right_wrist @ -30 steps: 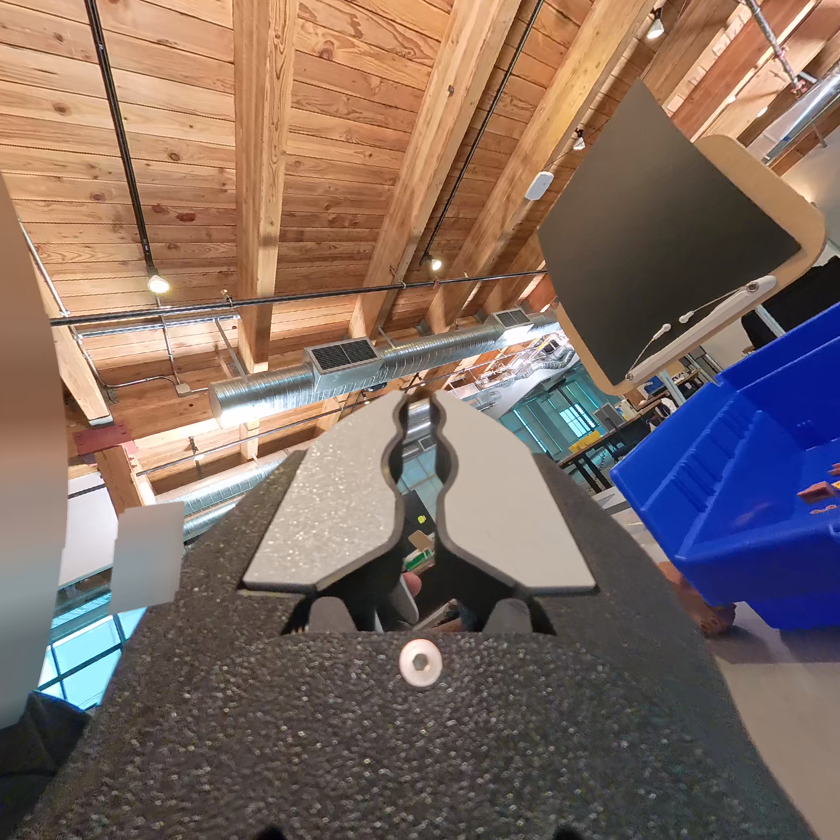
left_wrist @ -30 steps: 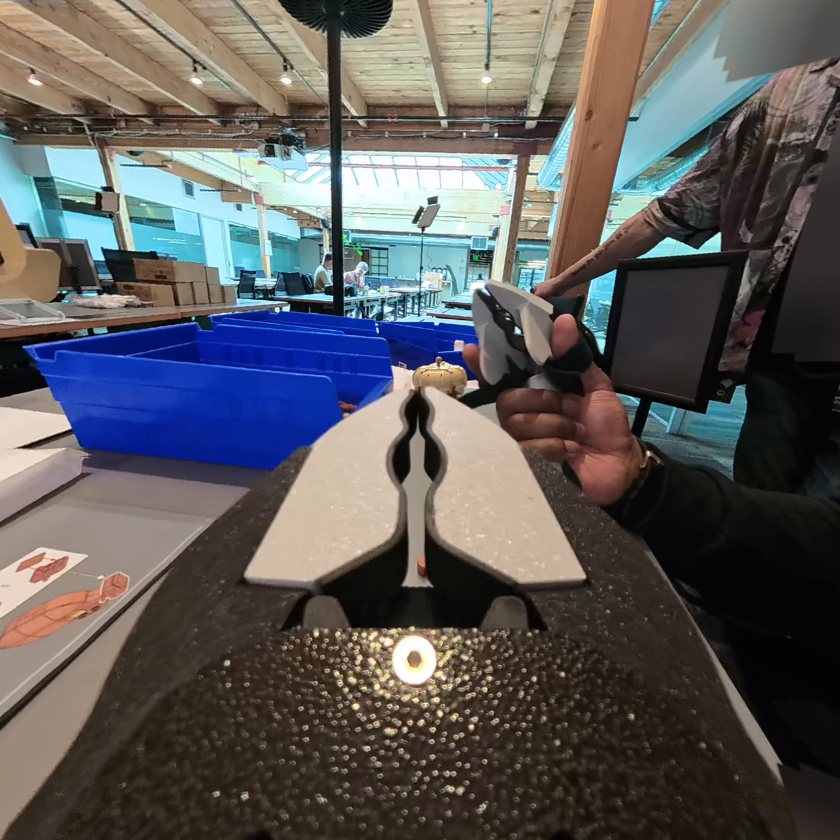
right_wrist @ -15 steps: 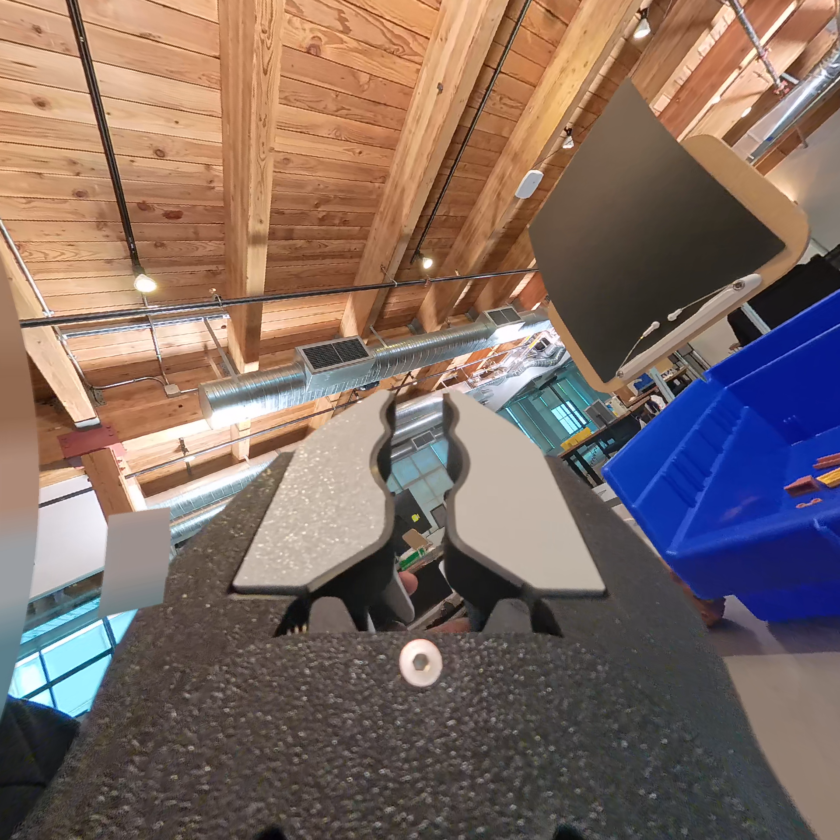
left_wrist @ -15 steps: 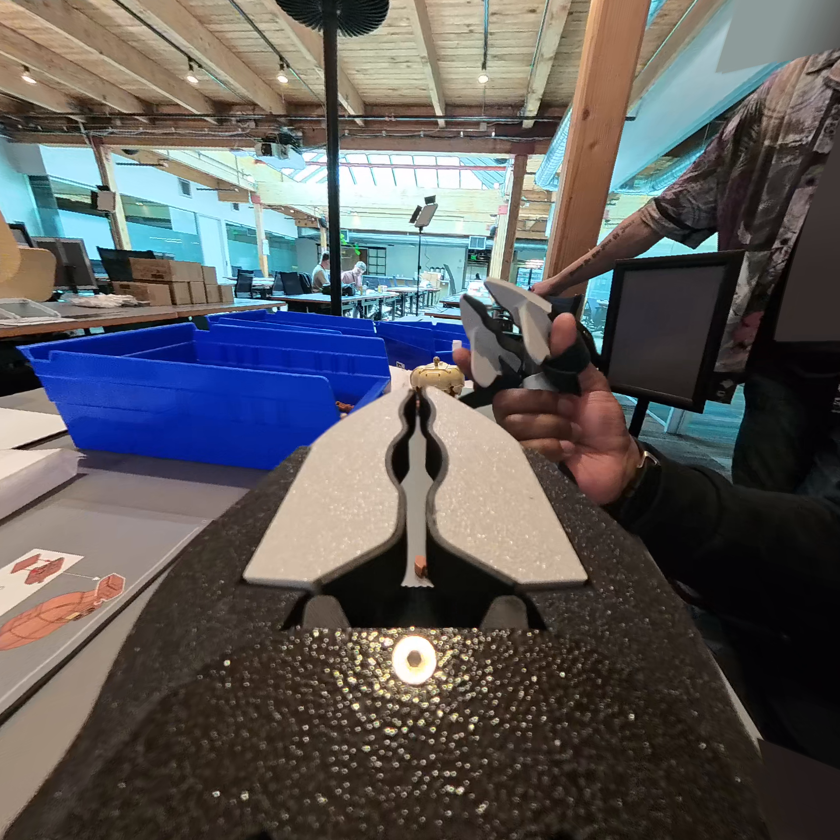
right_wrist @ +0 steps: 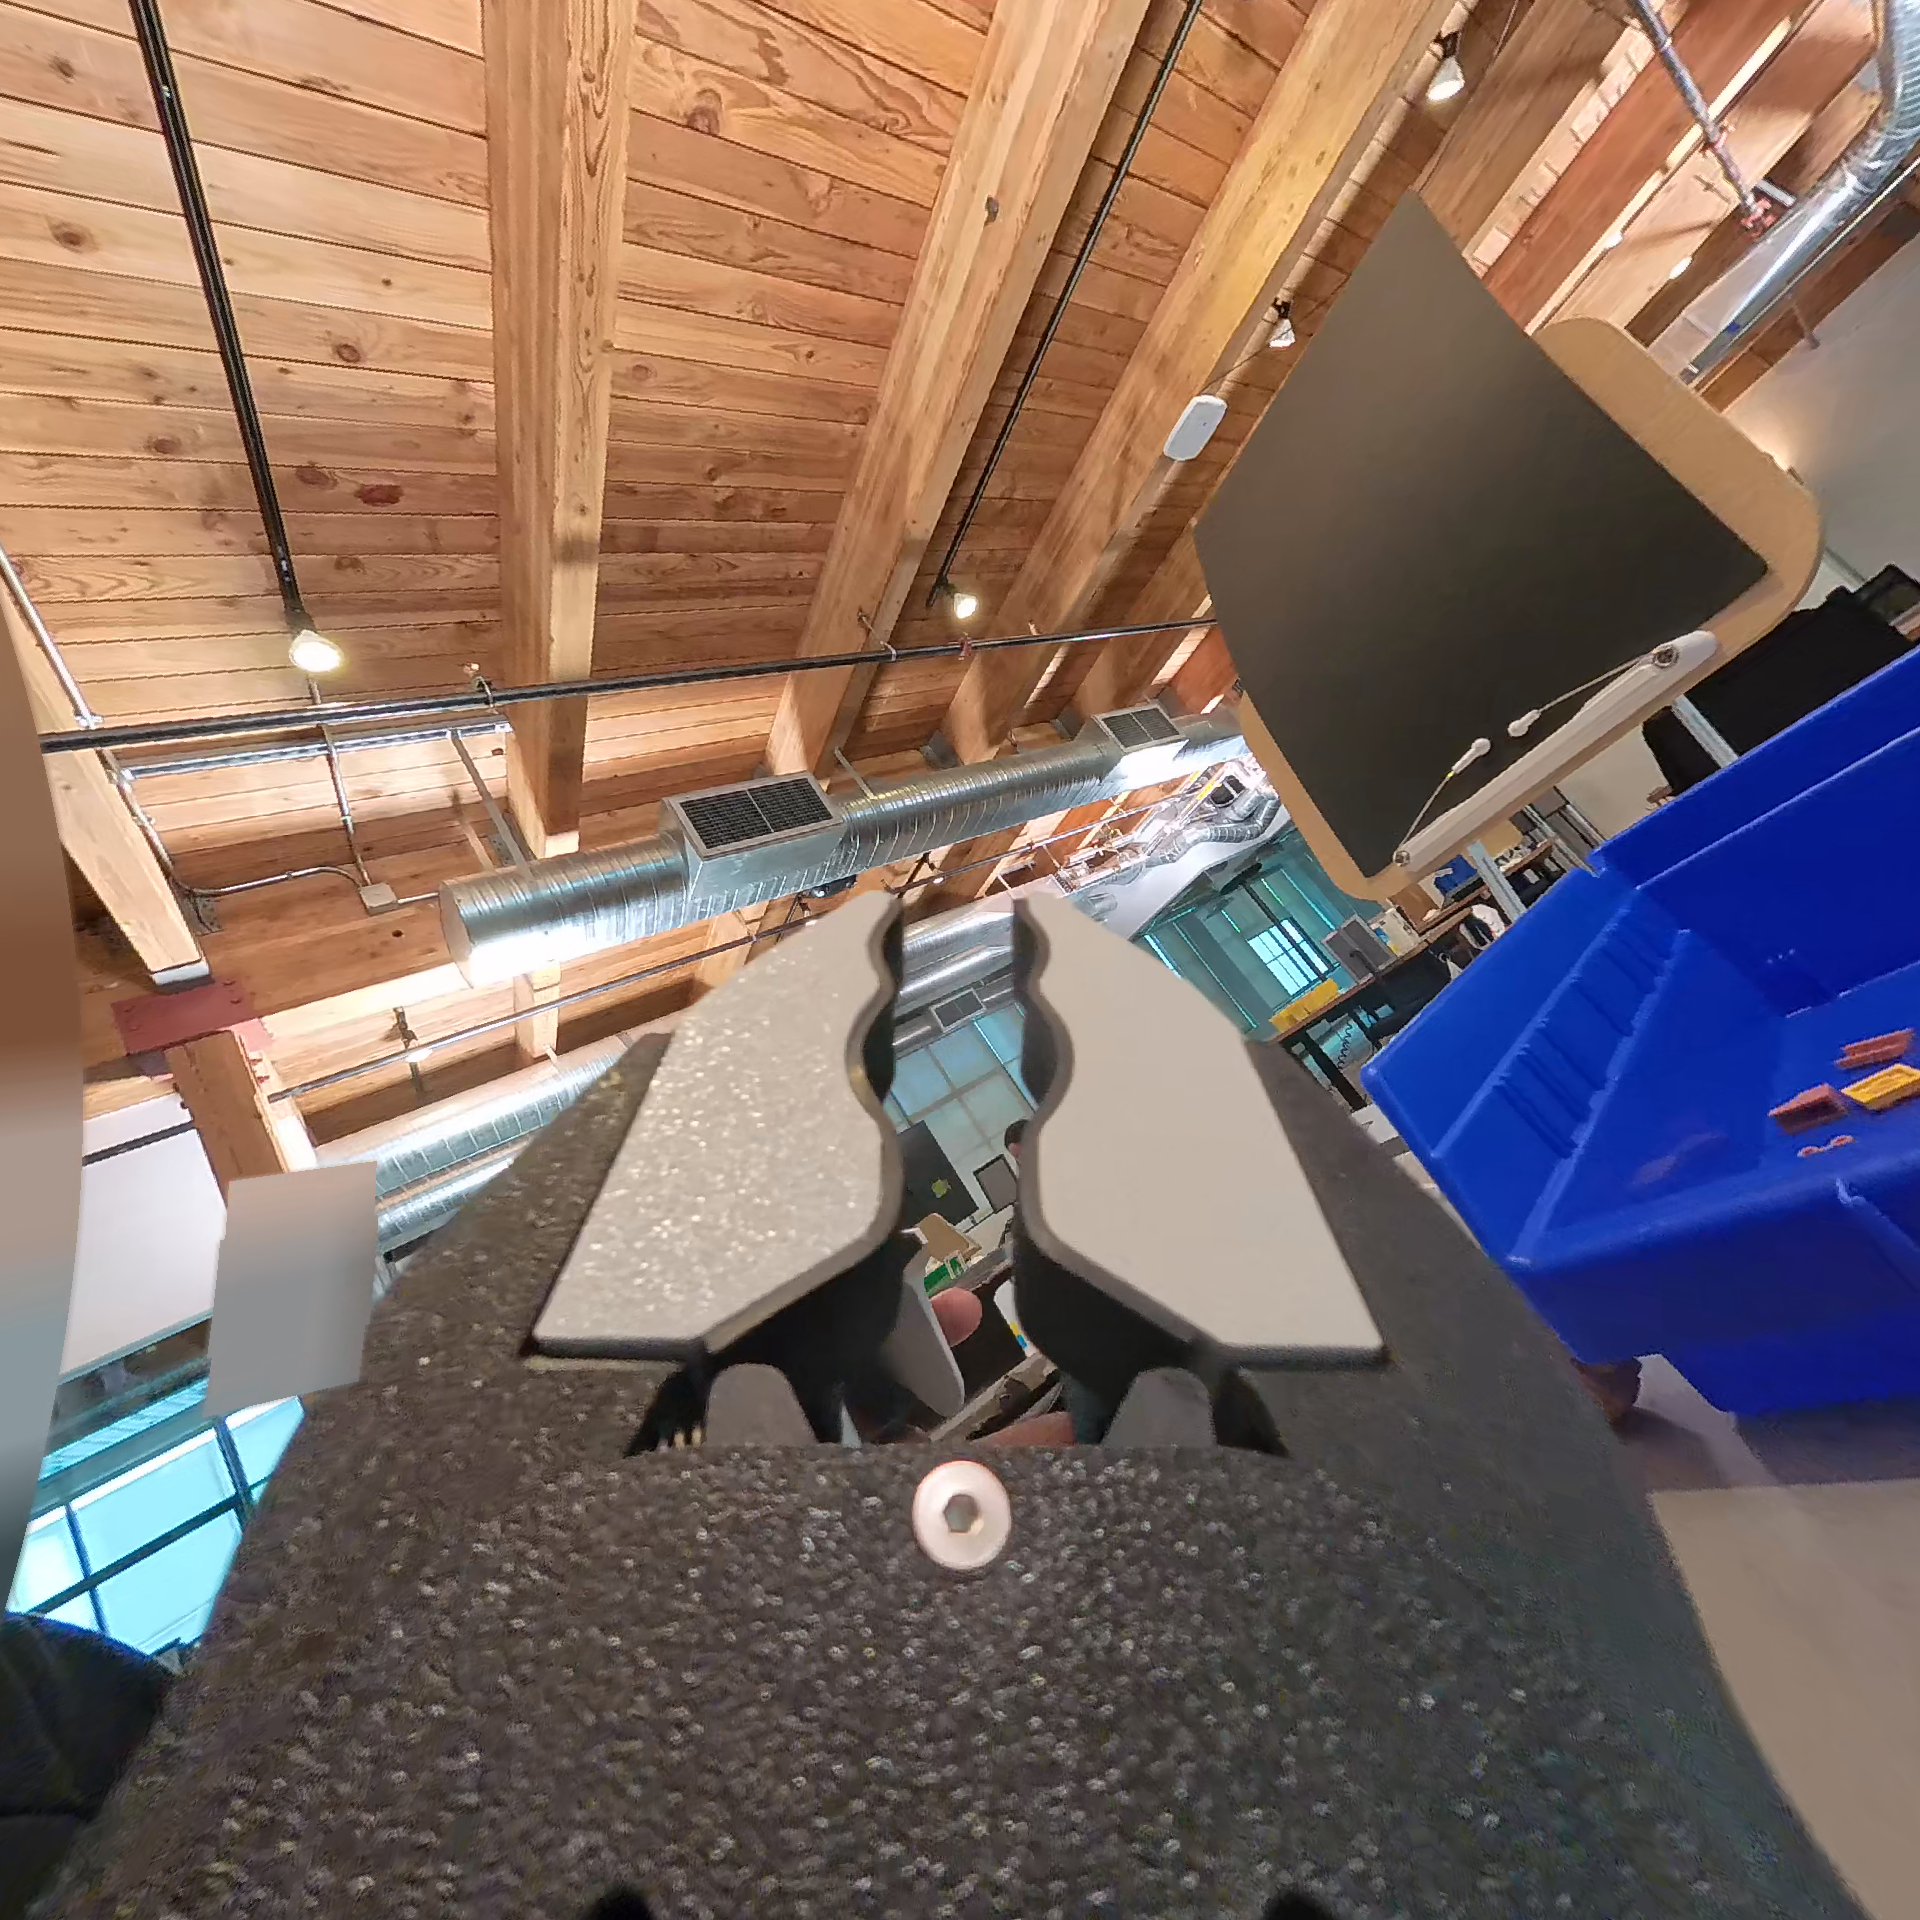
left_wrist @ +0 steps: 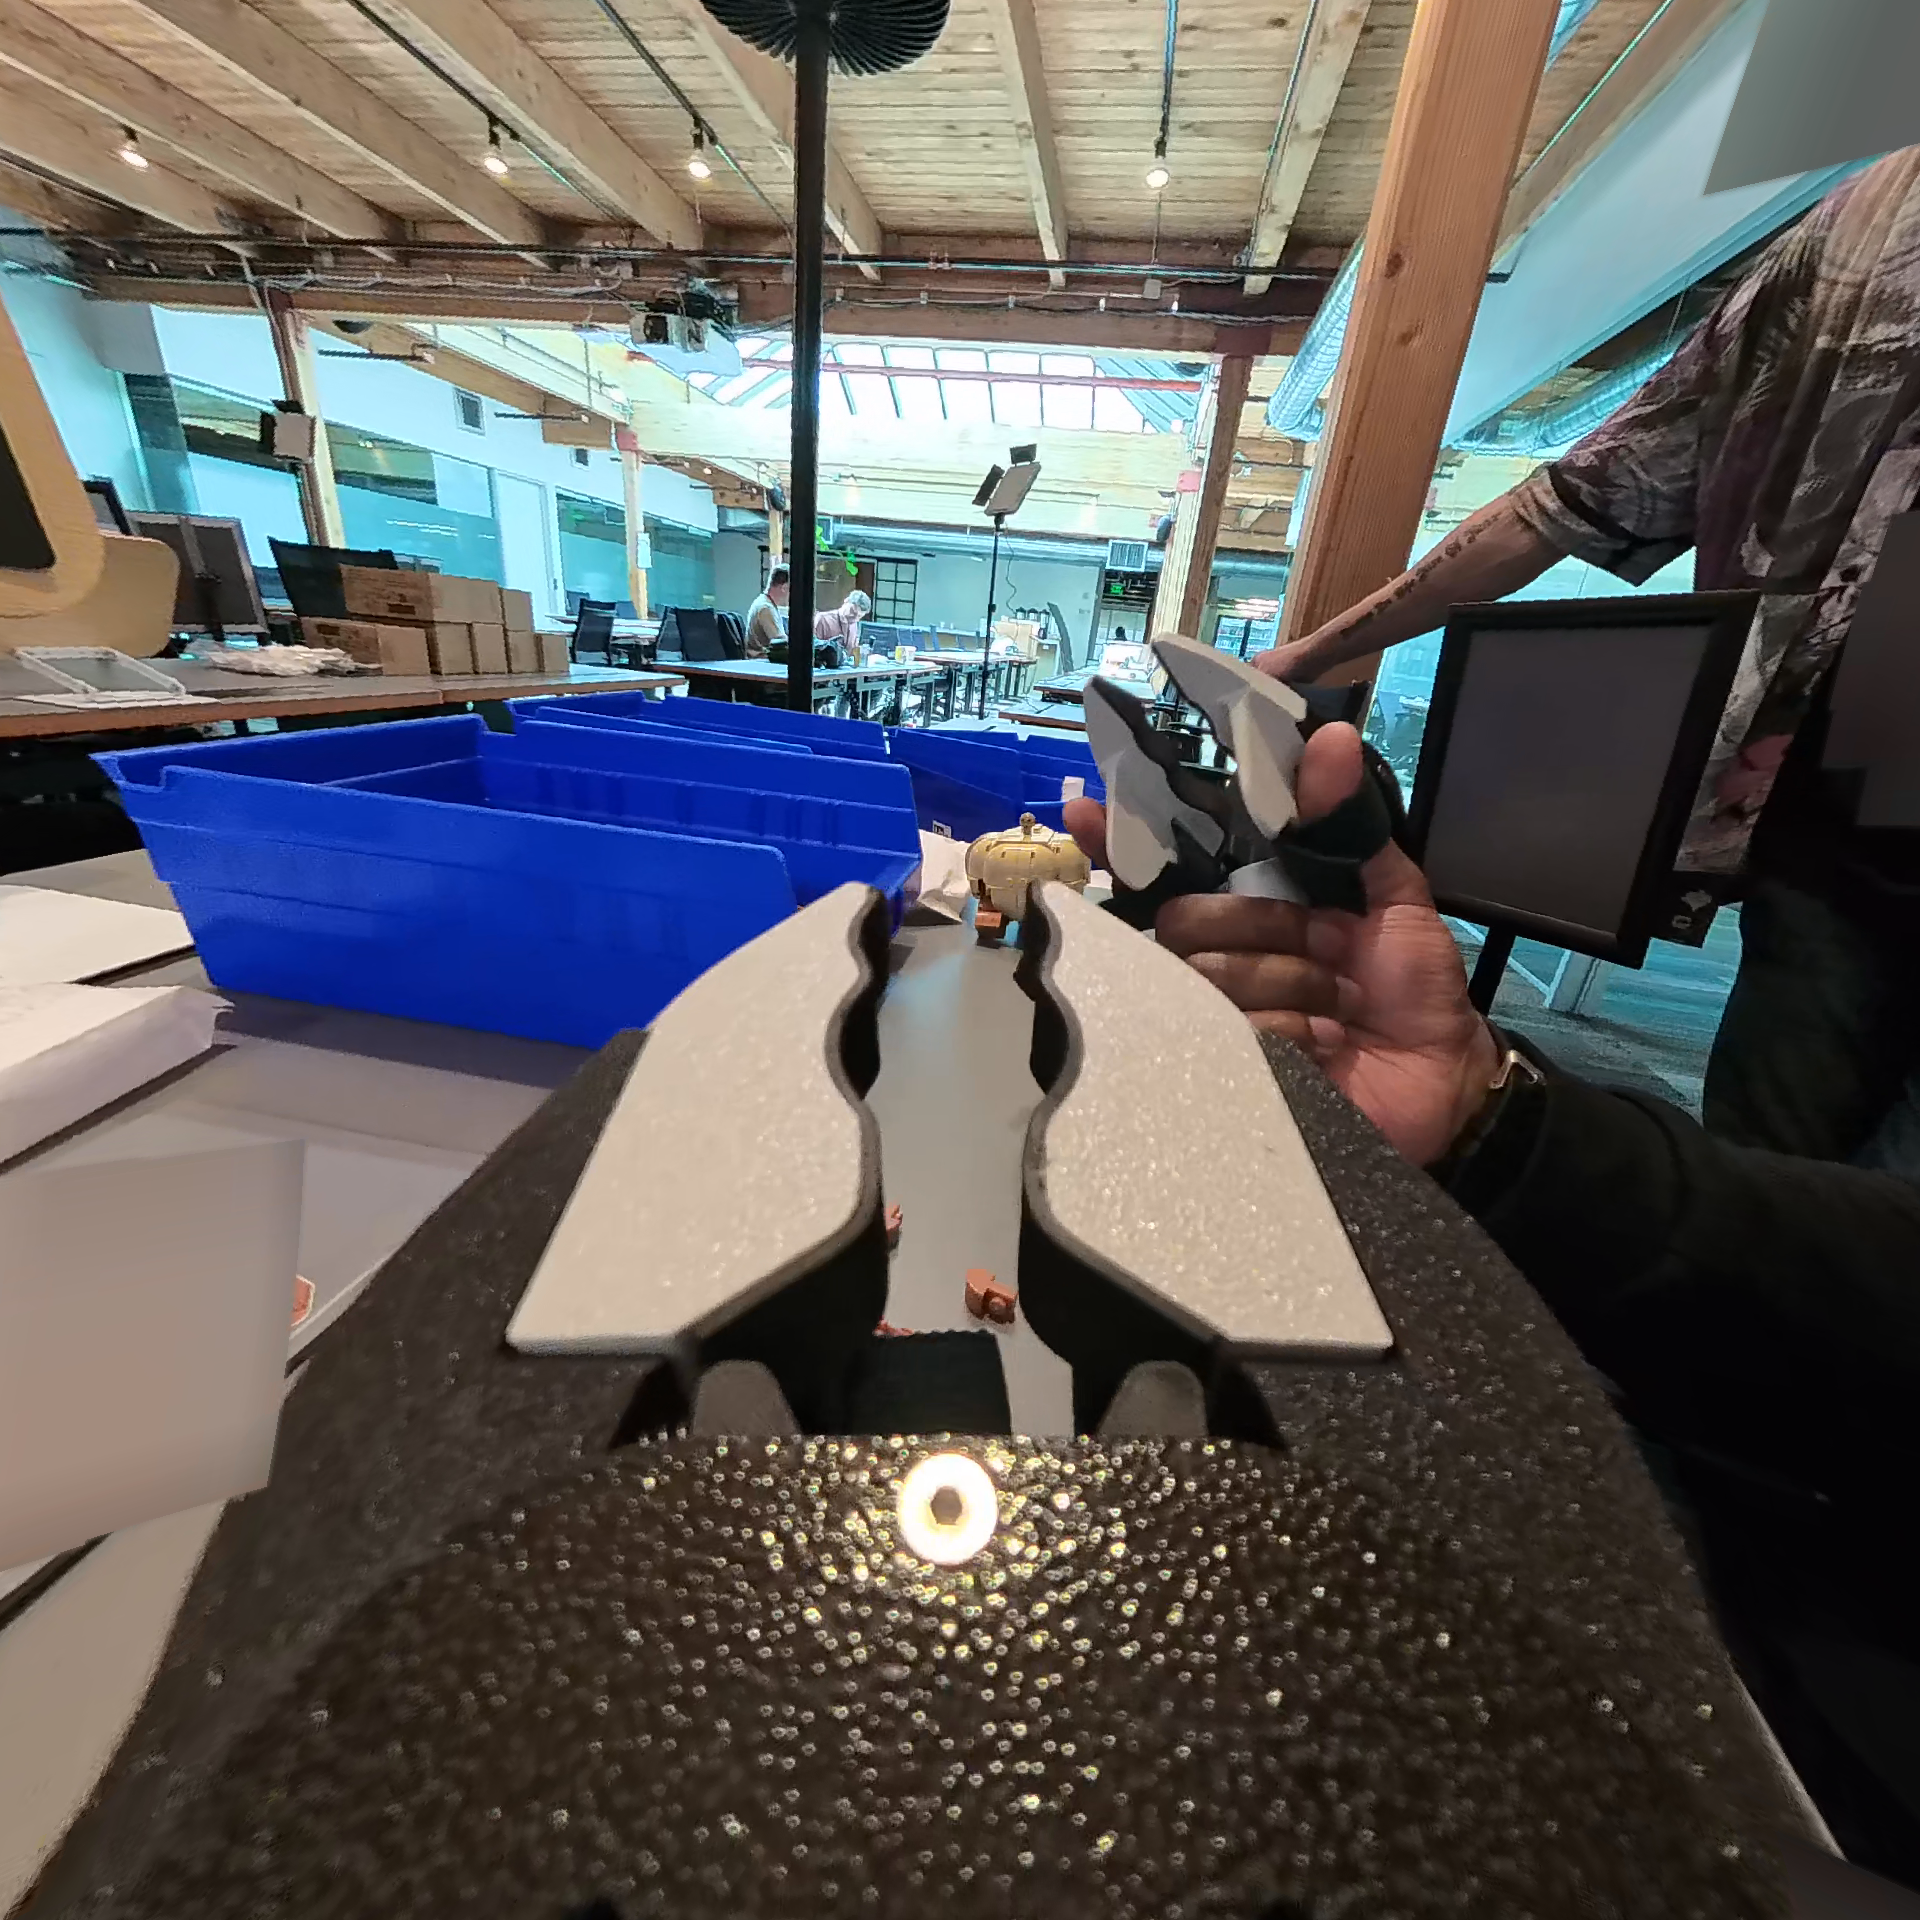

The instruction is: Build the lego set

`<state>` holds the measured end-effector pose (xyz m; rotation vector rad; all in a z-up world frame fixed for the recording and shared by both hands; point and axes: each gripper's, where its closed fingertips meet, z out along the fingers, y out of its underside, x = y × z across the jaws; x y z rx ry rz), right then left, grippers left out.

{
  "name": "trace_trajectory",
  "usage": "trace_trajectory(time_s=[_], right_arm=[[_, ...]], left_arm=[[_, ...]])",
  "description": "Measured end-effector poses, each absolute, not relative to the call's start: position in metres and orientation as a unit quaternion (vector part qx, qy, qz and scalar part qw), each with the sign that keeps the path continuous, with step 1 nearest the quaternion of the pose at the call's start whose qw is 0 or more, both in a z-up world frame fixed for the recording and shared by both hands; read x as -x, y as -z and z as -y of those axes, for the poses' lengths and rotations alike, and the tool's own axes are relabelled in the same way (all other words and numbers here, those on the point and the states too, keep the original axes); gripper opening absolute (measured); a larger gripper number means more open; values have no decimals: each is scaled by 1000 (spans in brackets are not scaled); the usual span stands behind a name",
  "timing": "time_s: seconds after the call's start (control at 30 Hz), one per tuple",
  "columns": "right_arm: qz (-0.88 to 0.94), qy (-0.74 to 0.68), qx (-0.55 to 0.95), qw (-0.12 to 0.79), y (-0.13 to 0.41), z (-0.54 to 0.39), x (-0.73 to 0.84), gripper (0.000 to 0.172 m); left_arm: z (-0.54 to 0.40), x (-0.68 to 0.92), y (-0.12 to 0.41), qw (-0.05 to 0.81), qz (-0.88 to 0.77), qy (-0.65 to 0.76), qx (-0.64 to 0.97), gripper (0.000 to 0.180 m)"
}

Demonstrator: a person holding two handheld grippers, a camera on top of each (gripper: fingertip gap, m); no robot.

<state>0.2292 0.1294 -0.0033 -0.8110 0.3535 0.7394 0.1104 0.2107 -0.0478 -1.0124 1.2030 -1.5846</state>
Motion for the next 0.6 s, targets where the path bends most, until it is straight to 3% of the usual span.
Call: trace_trajectory(time_s=[0.07,0.1,0.17,0.27,0.4,0.6], right_arm=[[-164,-346,382,841,3,-129,-229,1],[-166,-345,386,840,4,-130,-229,0],[-166,-348,386,838,4,-130,-229,6],[-172,-350,387,836,5,-131,-230,18],[-165,-345,387,839,4,-130,-229,6],[-174,-330,397,838,6,-133,-231,24]], left_arm=[[-210,-110,47,440,-485,638,405,19],[-208,-108,47,440,-490,639,396,8],[-206,-108,46,438,-494,639,393,6],[-209,-110,47,441,-485,638,404,21],[-208,-109,47,436,-490,640,400,13],[-211,-111,48,443,-484,634,409,26]])
